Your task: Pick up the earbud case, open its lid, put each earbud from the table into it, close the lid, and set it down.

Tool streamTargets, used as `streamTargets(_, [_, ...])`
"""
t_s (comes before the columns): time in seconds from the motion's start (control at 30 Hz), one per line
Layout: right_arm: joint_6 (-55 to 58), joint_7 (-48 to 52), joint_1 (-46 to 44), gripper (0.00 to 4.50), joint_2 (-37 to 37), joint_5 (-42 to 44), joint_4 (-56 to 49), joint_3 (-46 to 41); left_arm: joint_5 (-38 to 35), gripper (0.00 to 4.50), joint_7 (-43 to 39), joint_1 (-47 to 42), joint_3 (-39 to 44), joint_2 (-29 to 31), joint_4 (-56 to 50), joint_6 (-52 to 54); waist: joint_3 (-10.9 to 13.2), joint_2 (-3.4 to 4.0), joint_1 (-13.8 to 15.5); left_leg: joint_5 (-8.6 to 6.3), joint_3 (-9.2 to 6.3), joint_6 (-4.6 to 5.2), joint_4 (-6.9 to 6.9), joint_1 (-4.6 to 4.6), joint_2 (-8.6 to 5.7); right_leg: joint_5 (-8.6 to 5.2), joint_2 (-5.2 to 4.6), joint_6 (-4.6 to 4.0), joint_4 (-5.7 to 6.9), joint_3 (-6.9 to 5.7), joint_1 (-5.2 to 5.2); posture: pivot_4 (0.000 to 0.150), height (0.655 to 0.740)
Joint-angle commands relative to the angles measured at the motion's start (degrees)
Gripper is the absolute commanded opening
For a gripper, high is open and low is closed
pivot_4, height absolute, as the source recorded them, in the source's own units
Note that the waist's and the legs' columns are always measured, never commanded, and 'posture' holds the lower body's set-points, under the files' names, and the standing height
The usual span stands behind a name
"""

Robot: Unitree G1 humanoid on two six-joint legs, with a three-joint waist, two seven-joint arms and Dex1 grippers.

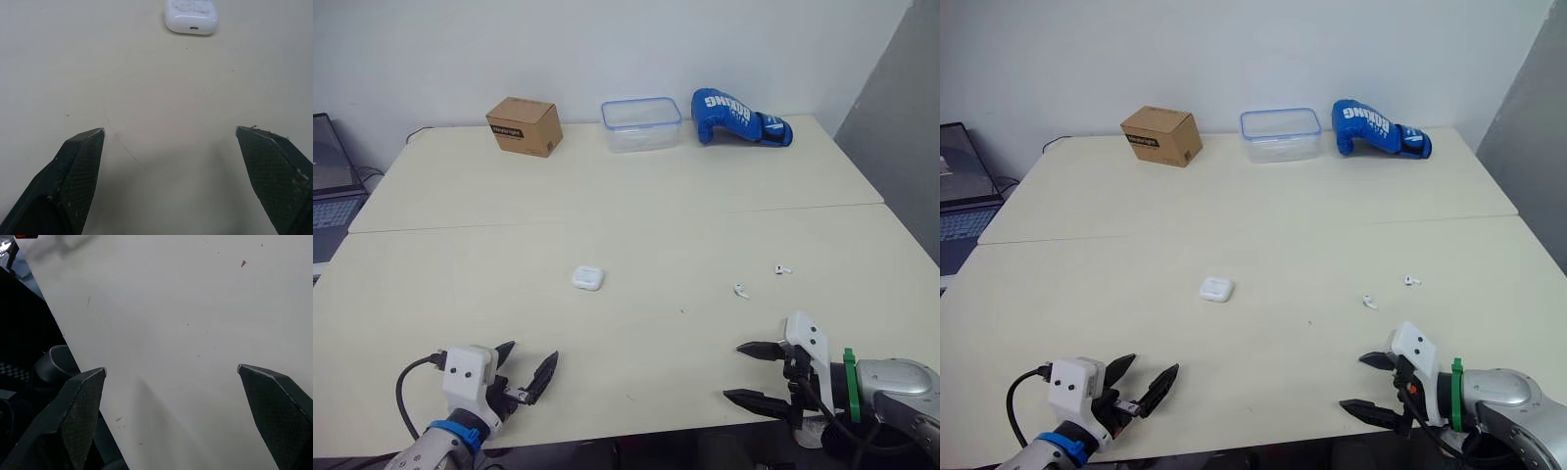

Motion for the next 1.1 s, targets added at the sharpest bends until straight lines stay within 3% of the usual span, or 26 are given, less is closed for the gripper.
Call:
streamTargets(0.03, [1.32,0.14,-1.92,4.50,-0.73,2.33,-1.70,-1.72,0.48,4.48,-1.30,0.99,-0.16,-0.50,0.81,-3.03,0.00,0.00,-0.01,0.00,0.00,0.00,0.00,0.00,0.00,0.00,0.00,0.00,0.00,0.00,0.00,0.150,0.7400])
streamTargets(0.6, [3.39,-0.20,-4.16,4.50,-0.83,3.76,-3.38,-1.64,1.86,4.48,-2.44,-0.08,-1.19,0.03,1.94,-5.76,0.00,0.00,0.06,0.00,-0.02,0.00,0.00,0.03,0.00,0.00,0.00,0.00,-0.02,-0.02,0.05,0.150,0.7400])
streamTargets(0.7, [3.46,0.97,-7.09,4.50,-2.52,3.71,-3.88,-1.95,0.90,4.48,-0.30,-5.57,-2.10,0.81,-0.51,-1.93,0.01,0.01,0.10,0.00,-0.02,0.00,0.01,0.05,0.00,0.00,0.00,0.00,-0.01,-0.02,0.06,0.150,0.7400])
streamTargets(0.9, [3.27,5.03,-21.24,4.50,-6.20,3.89,0.08,-0.22,3.46,4.48,5.57,-22.23,-8.60,3.18,-0.97,10.15,0.01,0.03,0.01,0.01,-0.05,0.01,-0.01,0.51,-0.02,0.02,0.01,0.04,-0.02,-0.04,0.50,0.150,0.7400])
streamTargets(1.1, [1.27,10.85,-31.80,4.50,-8.83,2.08,4.81,3.08,6.37,4.48,10.62,-31.33,-13.85,0.23,3.09,15.81,0.05,0.02,-0.12,-0.01,-0.01,0.02,-0.12,0.55,-0.02,0.01,-0.01,0.05,-0.07,0.00,0.46,0.150,0.7400])
